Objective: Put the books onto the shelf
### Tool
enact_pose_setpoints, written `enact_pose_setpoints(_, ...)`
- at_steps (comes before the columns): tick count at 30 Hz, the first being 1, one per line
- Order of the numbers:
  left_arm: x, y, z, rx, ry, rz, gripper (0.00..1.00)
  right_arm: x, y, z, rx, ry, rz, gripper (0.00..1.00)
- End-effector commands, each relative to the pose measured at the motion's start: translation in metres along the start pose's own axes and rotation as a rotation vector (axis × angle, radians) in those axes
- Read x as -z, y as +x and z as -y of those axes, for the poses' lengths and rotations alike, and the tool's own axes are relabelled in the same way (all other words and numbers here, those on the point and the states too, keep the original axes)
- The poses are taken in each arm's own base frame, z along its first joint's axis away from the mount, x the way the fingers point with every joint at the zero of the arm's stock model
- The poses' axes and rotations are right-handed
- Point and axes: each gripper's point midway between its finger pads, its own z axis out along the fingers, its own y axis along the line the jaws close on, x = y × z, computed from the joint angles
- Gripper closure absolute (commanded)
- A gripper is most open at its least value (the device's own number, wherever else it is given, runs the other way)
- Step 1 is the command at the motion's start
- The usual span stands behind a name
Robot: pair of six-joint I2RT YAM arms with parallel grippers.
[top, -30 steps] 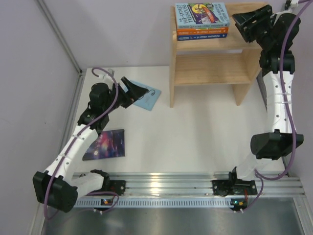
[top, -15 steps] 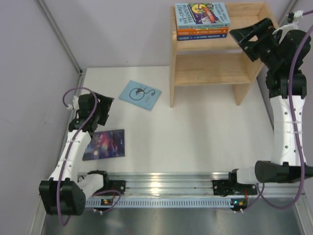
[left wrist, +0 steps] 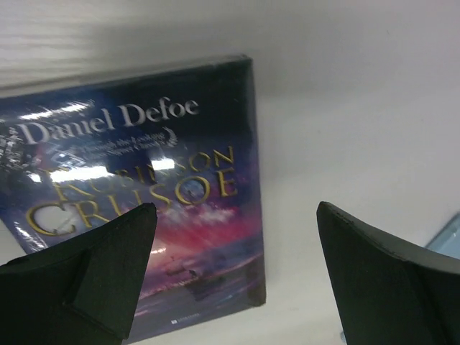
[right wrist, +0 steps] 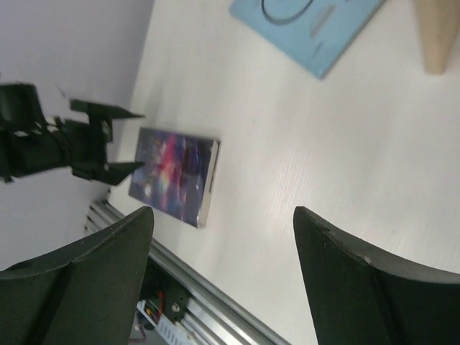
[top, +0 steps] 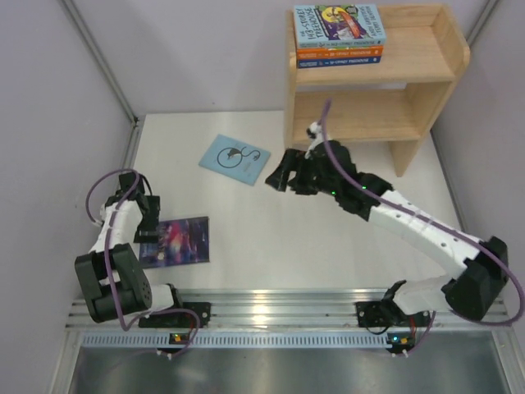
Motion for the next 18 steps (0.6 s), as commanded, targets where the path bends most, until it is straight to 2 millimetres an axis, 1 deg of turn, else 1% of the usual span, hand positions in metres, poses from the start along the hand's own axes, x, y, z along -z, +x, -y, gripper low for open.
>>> enact_pose_setpoints(1,-0.006,-0.024,-0.029,0.067,-0.102,0.085,0.02,-0.042,0.026,-0.034,0.026,-0.061,0.013,0.22)
enact_pose_setpoints(2,-0.007,-0.030,-0.032,0.082,-0.110,0.108,0.02,-0.051,0.032,-0.041,0.036,-0.071,0.002,0.23)
enact_pose_setpoints(3,-0.007,-0.041,-0.036,0.097,-0.122,0.158,0.02,-0.060,0.044,-0.052,0.036,-0.091,-0.019,0.24)
enact_pose_setpoints(4,-0.005,-0.050,-0.038,0.111,-0.120,0.200,0.02,-0.069,0.051,-0.056,0.029,-0.096,-0.033,0.24)
enact_pose_setpoints(5,-0.004,-0.056,-0.039,0.117,-0.124,0.235,0.02,-0.089,0.064,-0.055,0.021,-0.083,-0.058,0.26)
enact_pose_setpoints(6,-0.002,-0.069,-0.041,0.126,-0.127,0.294,0.02,-0.097,0.077,-0.063,0.006,-0.090,-0.073,0.27)
enact_pose_setpoints(7,-0.003,-0.074,-0.042,0.118,-0.127,0.315,0.02,-0.107,0.078,-0.068,-0.007,-0.094,-0.051,0.28)
enact_pose_setpoints(8,-0.003,-0.079,-0.039,0.104,-0.115,0.339,0.03,-0.125,0.096,-0.071,-0.006,-0.084,-0.077,0.30)
enact_pose_setpoints(9,-0.002,-0.088,-0.043,0.106,-0.131,0.390,0.05,-0.134,0.103,-0.075,-0.031,-0.084,-0.087,0.30)
enact_pose_setpoints(10,-0.003,-0.090,-0.047,0.110,-0.145,0.409,0.05,-0.153,0.125,-0.066,-0.037,-0.058,-0.130,0.31)
enact_pose_setpoints(11,-0.004,-0.092,-0.050,0.121,-0.155,0.421,0.07,-0.161,0.124,-0.076,-0.058,-0.076,-0.130,0.33)
enact_pose_setpoints(12,-0.006,-0.092,-0.052,0.118,-0.166,0.426,0.08,-0.166,0.135,-0.080,-0.084,-0.077,-0.155,0.33)
enact_pose_setpoints(13,-0.008,-0.092,-0.055,0.112,-0.177,0.432,0.09,-0.180,0.148,-0.080,-0.093,-0.091,-0.175,0.34)
enact_pose_setpoints(14,-0.010,-0.092,-0.056,0.106,-0.188,0.430,0.10,-0.185,0.151,-0.088,-0.101,-0.103,-0.178,0.35)
enact_pose_setpoints(15,-0.014,-0.090,-0.059,0.096,-0.211,0.426,0.13,-0.190,0.156,-0.087,-0.112,-0.093,-0.185,0.36)
enact_pose_setpoints(16,-0.016,-0.089,-0.059,0.088,-0.218,0.417,0.15,-0.200,0.168,-0.078,-0.111,-0.058,-0.193,0.36)
enact_pose_setpoints(17,-0.018,-0.088,-0.061,0.074,-0.232,0.411,0.16,-0.205,0.172,-0.080,-0.116,-0.054,-0.195,0.36)
enact_pose_setpoints(18,-0.022,-0.087,-0.064,0.058,-0.256,0.408,0.18,-0.208,0.182,-0.082,-0.118,-0.052,-0.207,0.37)
